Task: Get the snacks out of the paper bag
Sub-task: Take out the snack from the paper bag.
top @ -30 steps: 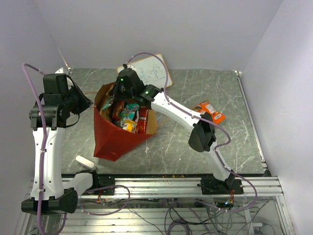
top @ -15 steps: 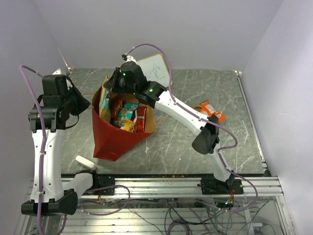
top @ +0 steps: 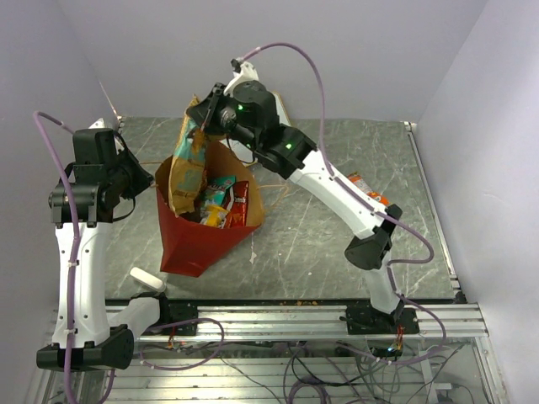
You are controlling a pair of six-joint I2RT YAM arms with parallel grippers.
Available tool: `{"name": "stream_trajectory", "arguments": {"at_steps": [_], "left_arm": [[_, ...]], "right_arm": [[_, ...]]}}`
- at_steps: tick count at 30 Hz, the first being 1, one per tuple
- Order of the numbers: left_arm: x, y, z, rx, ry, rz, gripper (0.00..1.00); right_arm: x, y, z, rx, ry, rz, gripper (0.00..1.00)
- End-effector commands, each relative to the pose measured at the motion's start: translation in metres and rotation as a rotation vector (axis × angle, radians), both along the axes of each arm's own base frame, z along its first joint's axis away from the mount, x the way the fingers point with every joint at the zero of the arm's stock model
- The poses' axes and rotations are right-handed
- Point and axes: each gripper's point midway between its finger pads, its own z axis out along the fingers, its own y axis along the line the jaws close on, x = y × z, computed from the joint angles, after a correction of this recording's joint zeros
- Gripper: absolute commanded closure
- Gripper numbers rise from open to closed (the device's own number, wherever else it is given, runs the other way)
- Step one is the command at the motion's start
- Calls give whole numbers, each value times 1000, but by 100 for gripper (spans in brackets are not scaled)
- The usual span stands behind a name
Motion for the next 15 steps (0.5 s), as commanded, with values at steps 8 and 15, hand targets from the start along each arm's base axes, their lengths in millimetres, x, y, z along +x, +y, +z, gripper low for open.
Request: {"name": "stream_trajectory", "arguments": {"at_steps": [8,15], "left_arm": [[-1,8,10,44,-24,18,93],[-1,9,9,41,-13,26,93]], "right_arm": [[-28,-108,155,132,-305,-190,100],[-37,-186,179,59,-368,-396,100]]}}
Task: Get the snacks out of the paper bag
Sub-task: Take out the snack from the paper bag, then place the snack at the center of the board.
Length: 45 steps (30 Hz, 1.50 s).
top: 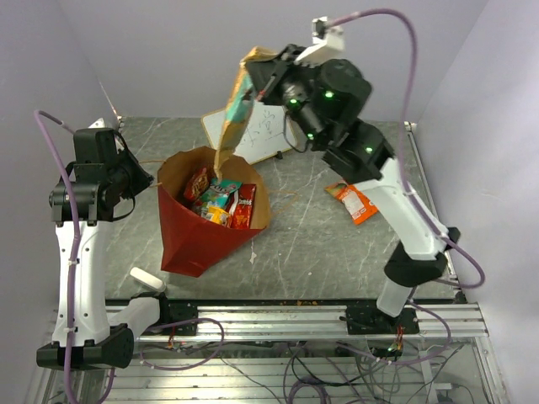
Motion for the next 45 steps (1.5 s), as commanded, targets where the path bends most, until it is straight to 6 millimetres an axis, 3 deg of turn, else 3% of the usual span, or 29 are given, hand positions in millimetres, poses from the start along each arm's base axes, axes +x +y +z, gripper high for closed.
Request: {"name": "stream_trajectory", "arguments": {"at_steps": [1,5,11,17,22,26,28,33,37,40,43,45], "left_arm": [[-2,5,11,20,-24,18,93],[-2,7,12,31,-23,22,93],[-5,10,9,40,-3,41,93],[-4,12,9,46,-2,48,93],[-1,14,11,61,3,49,93],[1,15,13,63,-2,51,93],[2,14,13,60,0,50,93],[2,15,14,64,-5,50,93],[2,15,16,65,-14,51,93],[4,13,17,60,-18,44,93],[5,14,18,66,-20,42,93],[5,14,18,71,-23,34,93]], "right_arm": [[-8,-81,39,-5,-91,-236,100],[-10,-136,20,-147,-80,-429,100],[-35,-210,-22,-298,-7,-597,100],[-68,-255,-108,-475,162,-603,100],[-91,-275,-184,-620,314,-569,100],[-97,-271,-233,-740,409,-526,100],[-94,-260,-263,-825,446,-496,100],[-66,-207,-338,-932,506,-422,100],[-22,-162,-389,-979,521,-420,98],[18,-139,-410,-895,631,-336,88],[33,-124,-419,-871,661,-187,77],[35,-121,-420,-846,664,-98,50]]}}
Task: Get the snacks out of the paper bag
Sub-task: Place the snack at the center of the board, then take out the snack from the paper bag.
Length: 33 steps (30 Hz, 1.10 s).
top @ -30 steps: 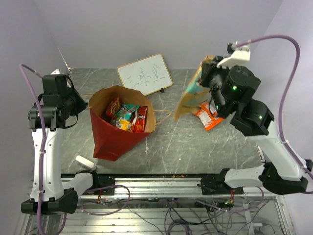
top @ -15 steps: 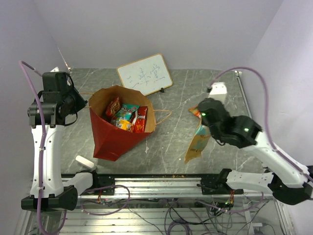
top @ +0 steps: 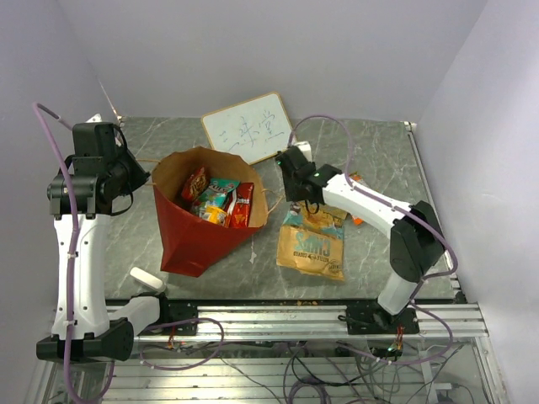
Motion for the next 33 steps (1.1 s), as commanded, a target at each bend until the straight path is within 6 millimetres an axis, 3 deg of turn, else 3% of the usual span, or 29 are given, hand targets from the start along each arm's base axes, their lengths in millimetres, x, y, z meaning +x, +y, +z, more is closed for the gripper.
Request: {"name": "stream_trajectory", "arguments": {"at_steps": [1,4,7,12,17,25,28,33], "left_arm": [[2,1,16,27,-56,-18,93],[3,-1,20,29,-85,-43,93],[4,-5,20,27,-104,-71,93],[4,-10,24,54,-138,-138,93],[3,-8,27,80,-153,-148,93],[-4,-2,17,79,-113,-99,93],[-13,7,1,84,-48,-33,93],[-17,5,-11,62,-23,-30,93]], "right_arm": [[13,28,30,245,29,164,40],[-2,17,34,364,95,198,23],[-19,4,43,411,107,221,16],[-40,7,63,469,142,272,14],[-30,9,103,502,104,228,14],[-13,-8,131,359,82,150,14],[-15,6,141,281,60,210,15],[-41,80,134,356,147,364,22]]}}
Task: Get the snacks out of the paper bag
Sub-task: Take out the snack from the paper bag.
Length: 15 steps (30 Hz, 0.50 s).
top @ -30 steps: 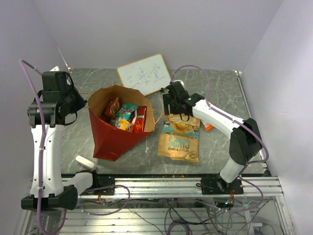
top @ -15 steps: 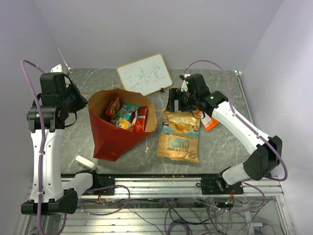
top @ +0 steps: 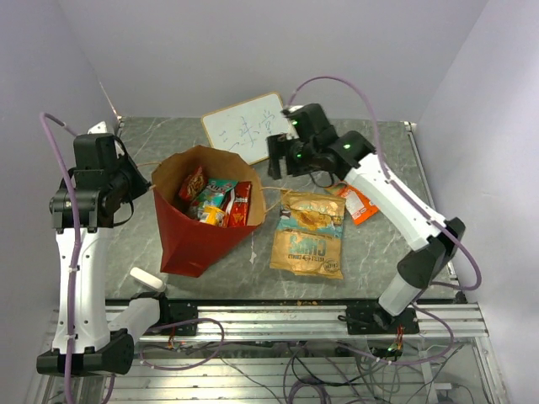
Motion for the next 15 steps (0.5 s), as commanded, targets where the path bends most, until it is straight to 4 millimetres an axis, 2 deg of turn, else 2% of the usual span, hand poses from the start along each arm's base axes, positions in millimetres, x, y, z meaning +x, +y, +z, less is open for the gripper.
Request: {"name": "stream_trajectory", "arguments": {"at_steps": [1,2,4,7,9,15], "left_arm": [[-7,4,-4,-4,8,40,93],[-6,4,-4,-5,6,39,93],[-4,4,-1,-5,2,38,93],[-3,3,2,-7,-4,35,93],[-3,3,3,-10,-6,35,93],[-4,1,-1,-19,-2,30,93]], "right_arm": [[-33,53,-20,16,105,125,23],[-40,69,-26,50,128,147,24],[-47,88,-35,110,181,145,27],[-50,102,-53,172,257,109,33],[-50,107,-67,178,292,89,37],[-40,100,-92,103,302,32,41]]}}
